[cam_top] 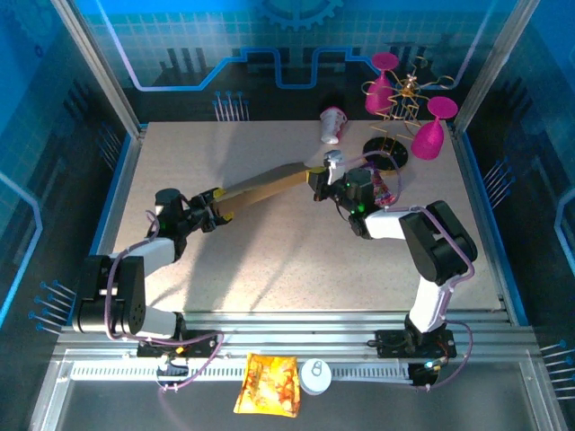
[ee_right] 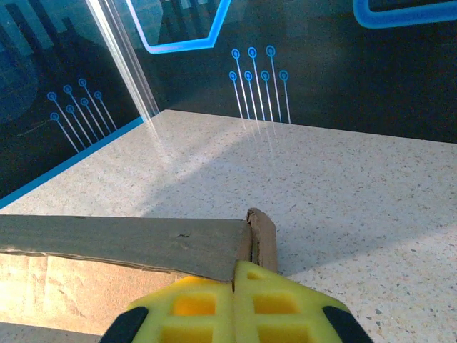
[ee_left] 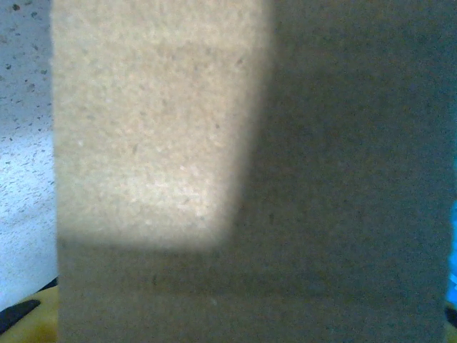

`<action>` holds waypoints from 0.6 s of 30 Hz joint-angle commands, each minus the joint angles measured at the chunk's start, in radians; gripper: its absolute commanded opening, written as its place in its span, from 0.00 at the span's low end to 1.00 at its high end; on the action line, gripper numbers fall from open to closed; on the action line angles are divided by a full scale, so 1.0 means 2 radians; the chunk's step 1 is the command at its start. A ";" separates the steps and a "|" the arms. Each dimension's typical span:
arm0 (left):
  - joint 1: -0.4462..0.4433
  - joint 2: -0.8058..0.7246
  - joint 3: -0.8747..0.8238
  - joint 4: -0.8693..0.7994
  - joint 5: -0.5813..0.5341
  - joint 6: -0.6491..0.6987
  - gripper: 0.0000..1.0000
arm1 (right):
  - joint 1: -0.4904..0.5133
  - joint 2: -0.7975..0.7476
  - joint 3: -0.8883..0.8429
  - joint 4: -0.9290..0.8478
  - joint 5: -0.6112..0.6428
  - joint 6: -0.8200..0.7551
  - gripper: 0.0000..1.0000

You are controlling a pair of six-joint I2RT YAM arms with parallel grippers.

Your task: Fold the paper box

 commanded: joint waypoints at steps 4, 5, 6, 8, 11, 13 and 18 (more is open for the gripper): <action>-0.003 0.010 0.004 0.013 0.000 -0.272 0.25 | 0.020 0.008 -0.025 -0.004 -0.017 -0.003 0.20; -0.003 0.010 0.003 0.014 -0.001 -0.273 0.24 | 0.019 0.000 -0.025 -0.006 -0.017 0.000 0.22; -0.003 0.010 0.002 0.015 -0.002 -0.274 0.24 | 0.018 -0.008 -0.026 -0.009 -0.018 0.003 0.25; -0.003 0.010 0.000 0.018 -0.004 -0.277 0.22 | 0.015 -0.033 -0.029 -0.025 -0.020 0.012 0.34; -0.002 0.012 -0.001 0.021 -0.004 -0.278 0.21 | 0.002 -0.080 -0.038 -0.059 -0.035 0.048 0.44; -0.002 0.015 0.001 0.022 -0.004 -0.278 0.21 | -0.011 -0.121 -0.047 -0.090 -0.037 0.095 0.57; -0.002 0.014 0.001 0.023 0.006 -0.272 0.21 | -0.066 -0.188 0.052 -0.385 -0.050 0.264 0.61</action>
